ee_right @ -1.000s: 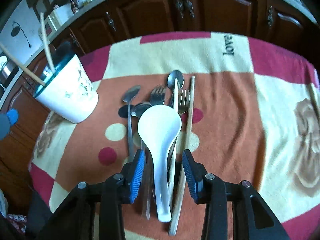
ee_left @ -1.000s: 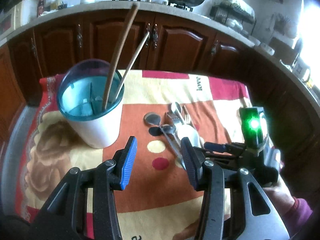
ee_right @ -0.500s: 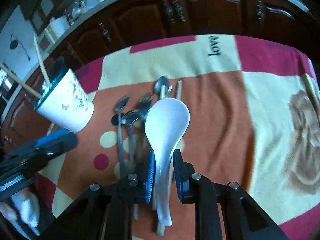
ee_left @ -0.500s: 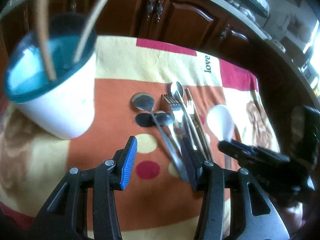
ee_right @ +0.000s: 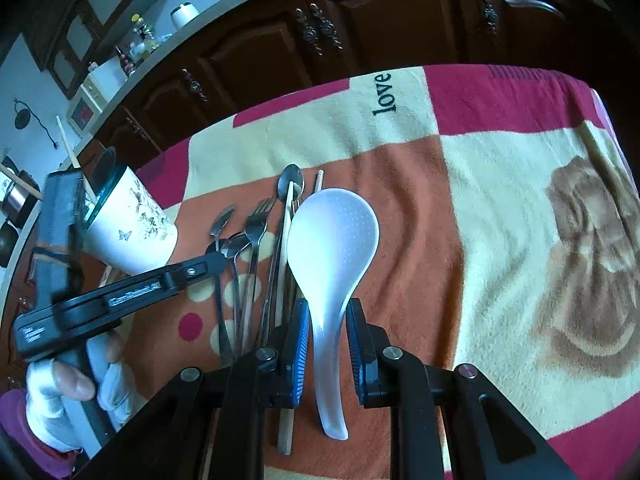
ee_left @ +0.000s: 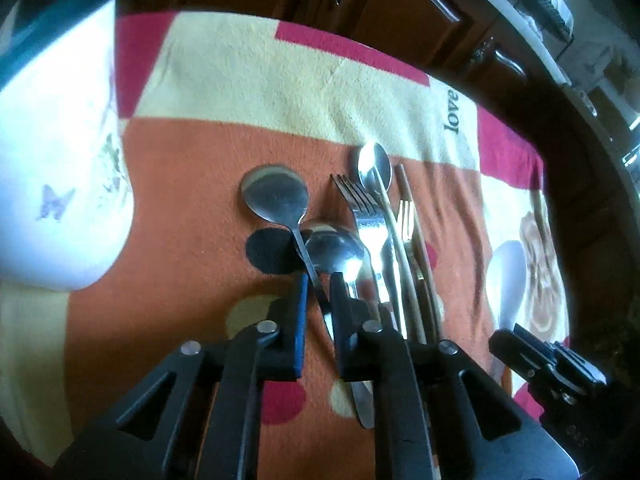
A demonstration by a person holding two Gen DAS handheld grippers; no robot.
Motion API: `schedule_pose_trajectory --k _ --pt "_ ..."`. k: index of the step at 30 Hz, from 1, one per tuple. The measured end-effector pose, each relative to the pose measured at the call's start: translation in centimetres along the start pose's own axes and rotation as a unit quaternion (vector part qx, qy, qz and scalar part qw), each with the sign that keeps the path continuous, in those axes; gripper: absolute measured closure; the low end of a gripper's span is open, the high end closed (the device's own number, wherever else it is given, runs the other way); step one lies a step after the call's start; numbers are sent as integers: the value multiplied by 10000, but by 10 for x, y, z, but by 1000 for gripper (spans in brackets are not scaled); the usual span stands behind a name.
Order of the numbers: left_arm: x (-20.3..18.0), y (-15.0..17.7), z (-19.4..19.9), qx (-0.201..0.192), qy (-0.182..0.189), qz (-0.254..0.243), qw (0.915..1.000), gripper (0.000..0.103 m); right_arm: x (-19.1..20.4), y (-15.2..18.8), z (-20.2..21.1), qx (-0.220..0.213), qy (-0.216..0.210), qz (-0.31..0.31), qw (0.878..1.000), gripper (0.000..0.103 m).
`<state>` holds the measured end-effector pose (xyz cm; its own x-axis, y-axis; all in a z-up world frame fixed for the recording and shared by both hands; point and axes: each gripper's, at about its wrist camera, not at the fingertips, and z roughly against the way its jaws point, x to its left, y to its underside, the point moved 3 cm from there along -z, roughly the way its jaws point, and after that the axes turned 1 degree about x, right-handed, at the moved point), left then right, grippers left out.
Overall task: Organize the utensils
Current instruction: 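Grasp a metal spoon with the left tool while the right tool holds the ceramic spoon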
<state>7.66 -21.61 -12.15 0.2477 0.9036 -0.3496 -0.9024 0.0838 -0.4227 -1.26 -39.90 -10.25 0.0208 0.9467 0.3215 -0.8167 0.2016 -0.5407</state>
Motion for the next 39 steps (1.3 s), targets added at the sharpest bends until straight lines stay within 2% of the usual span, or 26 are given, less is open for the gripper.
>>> schedule_pose_trajectory --k 2,4,9,16,18,21,23,24,25,27,31,39 --pt "1 1 3 34 57 -26 10000 95 0 1 0 0 2 -21 10000 85" --pt "1 5 10 67 139 -79 9999 100 -1 3 1 13 42 -40 10000 85" --pt "1 27 42 93 288 -539 9981 102 -6 8 7 57 146 -120 9998 85" --pt "18 73 70 351 220 -837 9956 102 -9 28 15 273 207 -141 9993 85" --pt "21 78 73 300 152 -836 9959 102 -10 34 14 329 257 -150 9990 85" --pt "21 71 74 159 152 -712 9972 99 -14 41 11 423 334 -206 9983 85" --pt "20 60 72 72 161 -610 9980 86 -18 43 9 464 341 -323 9978 77" --pt "18 55 71 -1 109 -584 9982 72 -20 43 10 437 323 -374 9978 66" --pt "16 49 69 -115 31 -561 9984 67 -21 42 12 384 276 -398 9981 62" --pt "10 41 62 -234 -108 -601 9979 65 -22 40 16 269 251 -448 9983 62" --pt "3 27 38 -162 -422 -659 9968 65 -32 35 14 251 189 -602 9977 62" --pt "4 5 6 71 -582 -500 9970 65 -48 20 2 158 -183 -708 9972 62"
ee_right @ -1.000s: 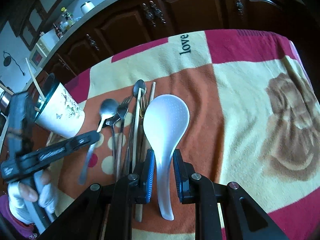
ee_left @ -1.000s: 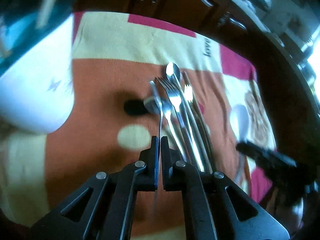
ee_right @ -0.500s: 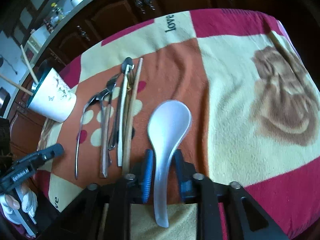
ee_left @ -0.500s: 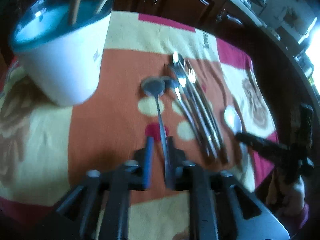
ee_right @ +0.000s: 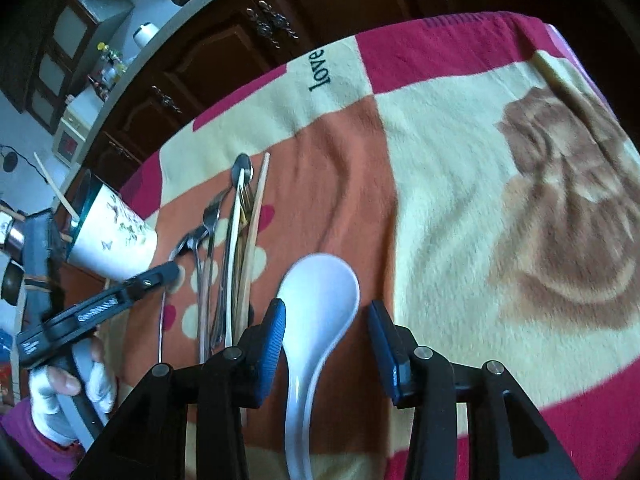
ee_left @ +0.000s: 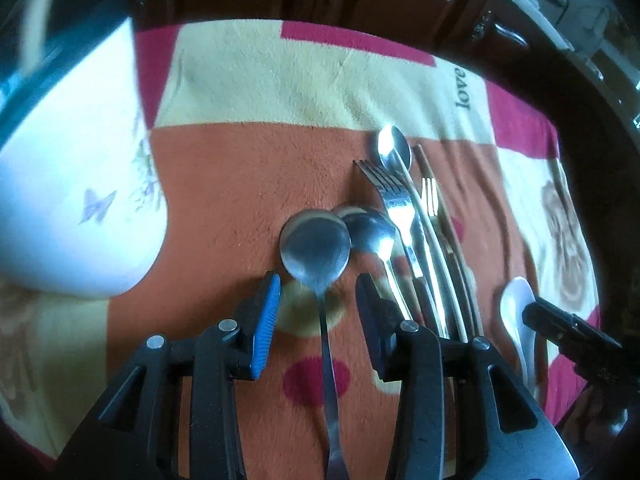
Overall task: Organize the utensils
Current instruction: 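Grasp a metal spoon with the left tool while the right tool holds the ceramic spoon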
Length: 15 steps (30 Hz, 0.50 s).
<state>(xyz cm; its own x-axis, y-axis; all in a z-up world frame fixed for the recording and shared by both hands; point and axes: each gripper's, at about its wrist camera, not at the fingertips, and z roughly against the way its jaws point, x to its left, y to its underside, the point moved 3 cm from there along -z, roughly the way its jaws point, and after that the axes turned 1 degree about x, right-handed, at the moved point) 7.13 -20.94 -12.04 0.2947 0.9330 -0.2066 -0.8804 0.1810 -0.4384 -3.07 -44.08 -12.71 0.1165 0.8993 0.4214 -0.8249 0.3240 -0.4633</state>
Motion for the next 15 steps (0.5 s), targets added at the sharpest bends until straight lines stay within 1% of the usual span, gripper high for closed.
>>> schedule_pose_trajectory --k 2,3,4,5,6,7,9,11,14,15 --pt "0 -5 -2 3 15 3 10000 68 0 -5 -5 -16 -59 50 10000 62" --pt "1 -7 -3 8 44 39 10000 72 1 -8 -7 -28 -91 103 9999 68" --pt "3 -8 -3 33 120 97 9999 72 3 -10 -10 0 -92 183 9998 75" --pt "4 -7 -2 37 168 133 9998 73 5 -12 -13 36 -59 270 9996 80" --pt "5 -6 0 42 228 134 9996 73 5 -12 -14 63 -53 312 9995 93" --pt "4 -4 5 27 309 87 9995 73 6 -12 -16 132 -76 348 9993 94" --pt "3 2 15 -65 348 -20 9994 73 8 -11 -12 140 -117 405 9990 97" --pt "3 8 26 -146 451 -69 9989 73 12 -7 -3 49 -143 500 9986 99" --pt "3 15 39 -186 632 -88 9978 74 15 0 8 -35 -153 484 9987 100" --pt "3 17 45 -213 690 -94 9973 76 17 3 13 -66 -163 490 9986 100"
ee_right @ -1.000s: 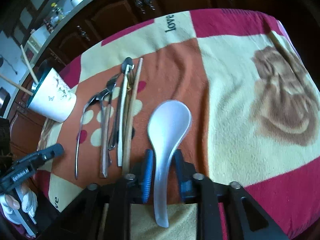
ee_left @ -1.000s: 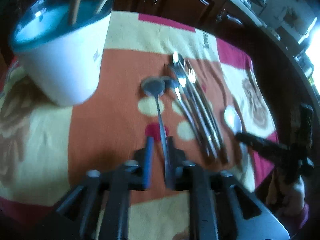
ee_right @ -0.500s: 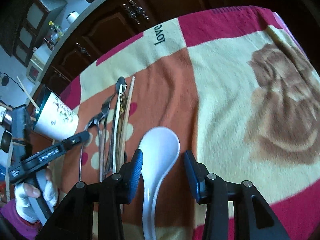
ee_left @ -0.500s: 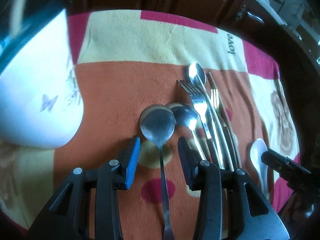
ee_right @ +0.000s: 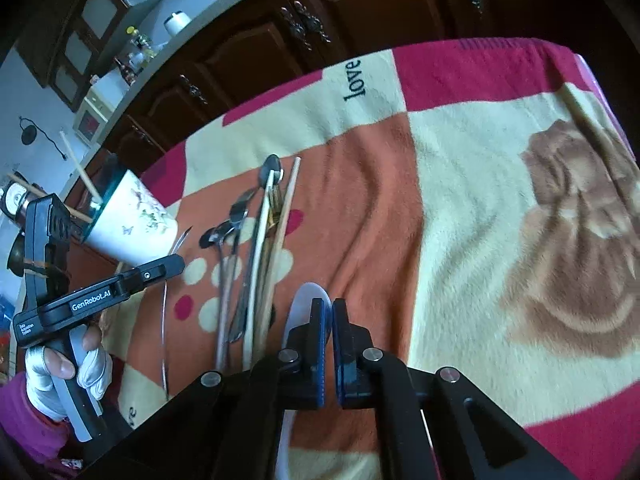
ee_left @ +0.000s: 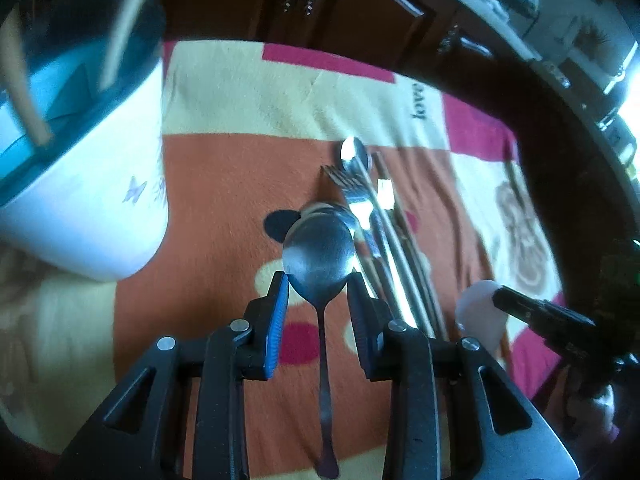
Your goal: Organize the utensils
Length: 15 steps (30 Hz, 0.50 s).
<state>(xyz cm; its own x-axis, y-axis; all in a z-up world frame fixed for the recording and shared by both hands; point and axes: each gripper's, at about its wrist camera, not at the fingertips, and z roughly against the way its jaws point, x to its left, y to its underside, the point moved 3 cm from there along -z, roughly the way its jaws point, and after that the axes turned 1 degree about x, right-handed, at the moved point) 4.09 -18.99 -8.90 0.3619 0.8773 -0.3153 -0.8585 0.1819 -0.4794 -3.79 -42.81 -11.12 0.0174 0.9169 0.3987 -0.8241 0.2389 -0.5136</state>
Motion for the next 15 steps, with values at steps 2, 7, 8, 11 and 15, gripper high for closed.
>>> schedule_pose_trajectory --k 2,7,8,11,15 --pt "-1 4 11 -21 30 -39 10000 99 3 3 6 -43 1 7 10000 100" --pt "-1 12 31 -172 32 -225 9996 101 20 5 32 -333 -89 115 9993 101" --pt "0 14 31 -155 31 -216 9996 101 24 4 35 -375 -89 143 9992 101" --pt "5 17 28 -119 -13 -111 9999 101 34 3 38 -420 -54 243 9988 101" --pt "6 15 26 -94 66 -72 9999 94 38 6 40 -421 -45 253 9988 101"
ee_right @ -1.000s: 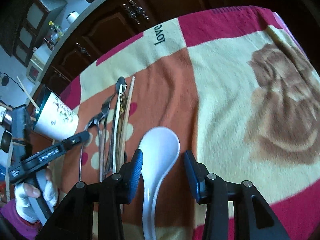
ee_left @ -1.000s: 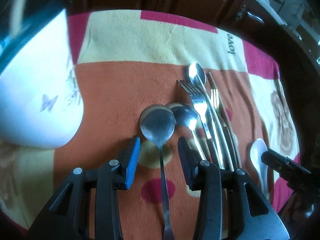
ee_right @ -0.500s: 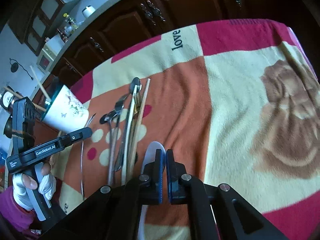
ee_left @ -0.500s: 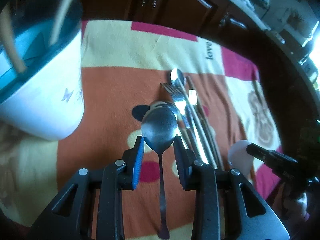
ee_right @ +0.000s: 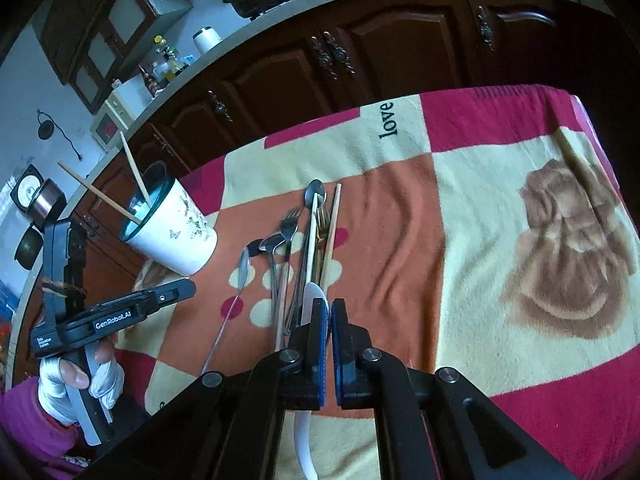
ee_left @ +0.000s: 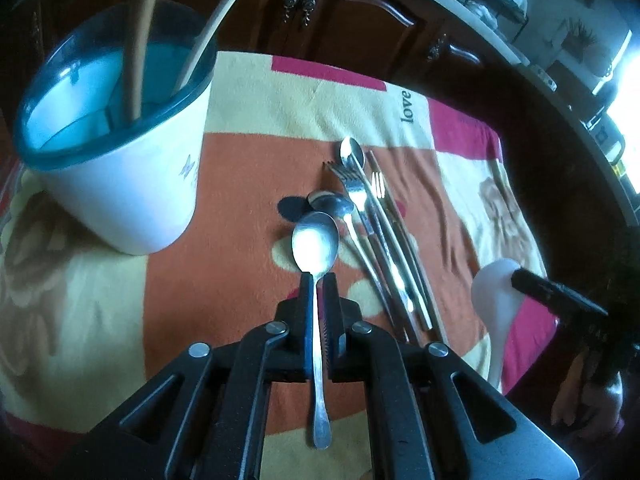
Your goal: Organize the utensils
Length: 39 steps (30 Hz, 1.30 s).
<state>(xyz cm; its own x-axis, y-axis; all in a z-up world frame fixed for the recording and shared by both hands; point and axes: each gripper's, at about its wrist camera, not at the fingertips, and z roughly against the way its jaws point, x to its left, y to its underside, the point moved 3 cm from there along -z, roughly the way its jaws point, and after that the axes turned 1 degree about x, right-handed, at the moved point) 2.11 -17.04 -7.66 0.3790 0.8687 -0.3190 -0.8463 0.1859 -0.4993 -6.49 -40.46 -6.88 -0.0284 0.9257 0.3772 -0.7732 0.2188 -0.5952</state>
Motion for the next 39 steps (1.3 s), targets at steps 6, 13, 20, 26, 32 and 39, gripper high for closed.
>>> schedule_pose_trajectory --k 6,13,20,26,32,39 --pt "10 -13 -34 151 -319 120 9993 74 -4 5 1 23 -66 -99 9999 101" --pt "9 -24 -66 139 -505 -11 9986 74 -16 5 1 19 -177 -253 9995 100" --pt "-3 -24 -66 222 -417 -369 9982 98 -21 5 -6 68 -305 -396 9987 101" --pt "-2 -14 -29 73 -180 -300 9994 102 -7 0 -1 -19 -471 -344 9983 101" --pt "-2 -6 23 -201 71 -207 9996 103 24 -12 13 -207 -589 -105 9980 101" --pt "14 -12 102 -701 217 -118 9972 102 75 -30 34 -469 -919 289 9942 101"
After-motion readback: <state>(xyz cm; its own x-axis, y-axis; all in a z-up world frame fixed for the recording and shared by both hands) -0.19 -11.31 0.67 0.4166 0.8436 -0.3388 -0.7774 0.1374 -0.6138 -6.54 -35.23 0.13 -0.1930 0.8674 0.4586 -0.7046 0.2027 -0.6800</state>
